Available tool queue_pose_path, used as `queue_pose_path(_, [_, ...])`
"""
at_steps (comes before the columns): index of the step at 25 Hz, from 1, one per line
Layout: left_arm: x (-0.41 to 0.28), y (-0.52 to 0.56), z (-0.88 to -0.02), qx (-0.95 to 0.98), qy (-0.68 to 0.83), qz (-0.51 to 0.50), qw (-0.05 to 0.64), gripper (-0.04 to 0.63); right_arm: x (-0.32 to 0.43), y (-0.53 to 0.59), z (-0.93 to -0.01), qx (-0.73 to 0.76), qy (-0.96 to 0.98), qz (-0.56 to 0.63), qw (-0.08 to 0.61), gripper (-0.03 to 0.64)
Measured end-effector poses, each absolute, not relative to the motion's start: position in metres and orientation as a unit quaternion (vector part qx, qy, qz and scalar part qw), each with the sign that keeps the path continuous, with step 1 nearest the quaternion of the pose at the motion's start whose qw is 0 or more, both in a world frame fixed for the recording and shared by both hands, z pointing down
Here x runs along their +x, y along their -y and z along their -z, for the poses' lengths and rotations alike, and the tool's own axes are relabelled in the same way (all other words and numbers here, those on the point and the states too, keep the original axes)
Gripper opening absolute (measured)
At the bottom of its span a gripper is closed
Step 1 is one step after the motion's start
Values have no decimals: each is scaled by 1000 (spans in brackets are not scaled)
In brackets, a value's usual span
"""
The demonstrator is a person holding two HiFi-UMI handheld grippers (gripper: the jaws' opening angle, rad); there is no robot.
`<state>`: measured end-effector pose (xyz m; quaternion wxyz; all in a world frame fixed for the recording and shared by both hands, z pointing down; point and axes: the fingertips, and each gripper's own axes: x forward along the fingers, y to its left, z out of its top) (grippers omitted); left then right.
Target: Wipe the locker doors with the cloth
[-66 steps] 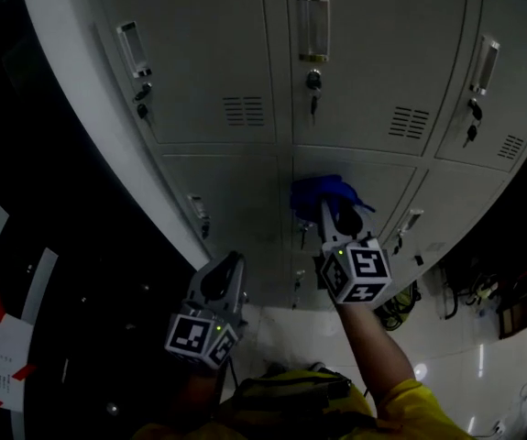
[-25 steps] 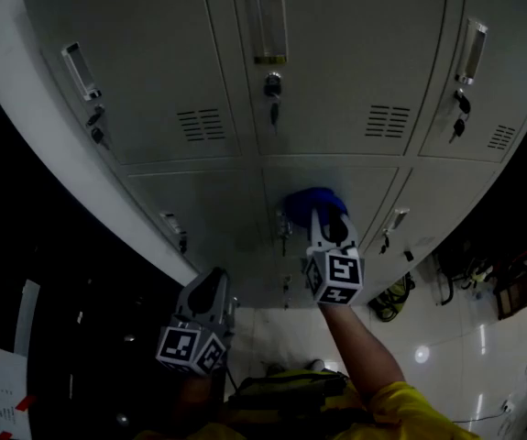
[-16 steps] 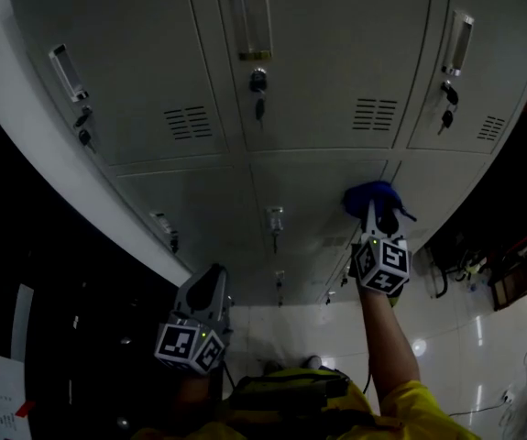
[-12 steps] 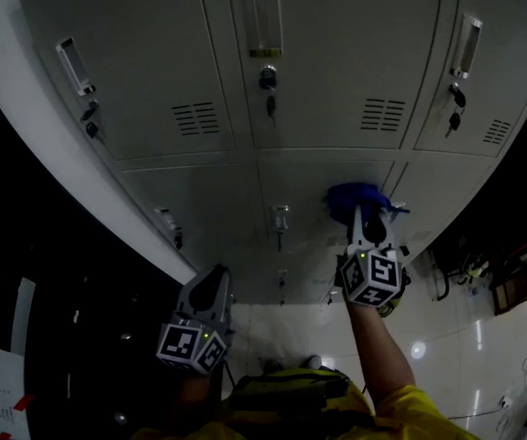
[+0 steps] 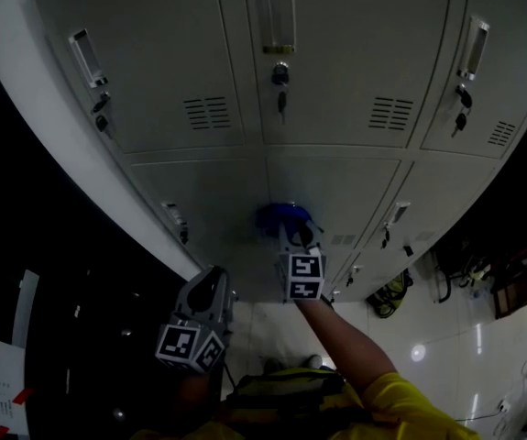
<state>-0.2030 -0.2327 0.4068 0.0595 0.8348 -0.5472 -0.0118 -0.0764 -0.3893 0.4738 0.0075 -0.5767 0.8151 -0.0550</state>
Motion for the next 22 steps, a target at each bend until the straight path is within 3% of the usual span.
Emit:
queue_pose_path(7, [-196,238,-410,845,531,7,59,41,103,384,-467,-690,-722,42,36,109])
queue_pose_path(10, [-195,239,-409,845,531,12,65,41,132,383,-466,-699,-714,30,33,110])
queue_pose_path(16, [-202,236,-408,841,537,17,64,41,111,377,-467,-705,-705,46,55,106])
queue_pose_path(22, [-212,236,-413,833,549,17,64,41,-66,368,-522,-574,-816,74,-7,107])
